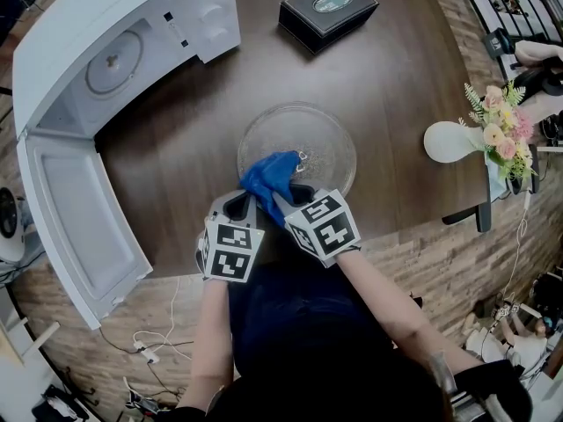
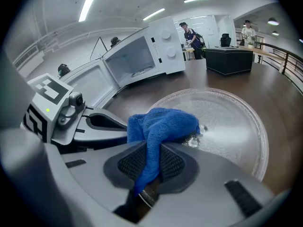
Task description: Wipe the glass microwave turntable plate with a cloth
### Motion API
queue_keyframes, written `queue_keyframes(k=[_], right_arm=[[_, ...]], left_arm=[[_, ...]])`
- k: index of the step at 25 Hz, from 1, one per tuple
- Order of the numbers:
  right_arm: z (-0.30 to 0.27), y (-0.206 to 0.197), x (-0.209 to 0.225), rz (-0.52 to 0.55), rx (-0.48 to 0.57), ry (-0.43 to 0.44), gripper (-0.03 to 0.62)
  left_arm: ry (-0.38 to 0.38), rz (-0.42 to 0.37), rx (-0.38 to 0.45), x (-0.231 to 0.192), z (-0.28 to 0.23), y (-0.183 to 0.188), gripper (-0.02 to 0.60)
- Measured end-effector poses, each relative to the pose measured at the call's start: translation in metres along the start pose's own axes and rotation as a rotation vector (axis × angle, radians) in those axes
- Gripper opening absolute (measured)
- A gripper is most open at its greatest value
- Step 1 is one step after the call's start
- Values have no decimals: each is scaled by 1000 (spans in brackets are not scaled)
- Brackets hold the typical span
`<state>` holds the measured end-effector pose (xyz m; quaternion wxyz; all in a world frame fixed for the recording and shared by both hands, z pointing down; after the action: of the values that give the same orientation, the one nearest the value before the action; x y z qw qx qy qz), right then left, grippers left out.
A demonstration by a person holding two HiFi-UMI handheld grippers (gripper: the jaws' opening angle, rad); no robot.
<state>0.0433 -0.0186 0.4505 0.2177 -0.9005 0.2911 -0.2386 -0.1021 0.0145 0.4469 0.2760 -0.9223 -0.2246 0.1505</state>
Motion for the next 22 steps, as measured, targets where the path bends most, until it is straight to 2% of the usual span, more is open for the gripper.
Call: queue_keyframes(k=[22], right_arm=[[35, -14, 55, -83, -3, -90, 58]], left_arm=[[1, -30, -7, 4, 0, 2, 3]])
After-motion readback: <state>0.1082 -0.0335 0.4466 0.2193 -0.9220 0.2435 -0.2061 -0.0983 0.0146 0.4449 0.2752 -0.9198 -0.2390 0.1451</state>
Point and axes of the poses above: the fingertips, and each gripper's own axes: z backward along the fingers, x to its right, y out of its top, the point moved 10 cm from there along z, backward along the fingers, and after that the axes turned 3 degrees about -y, right-handed, at the moved point
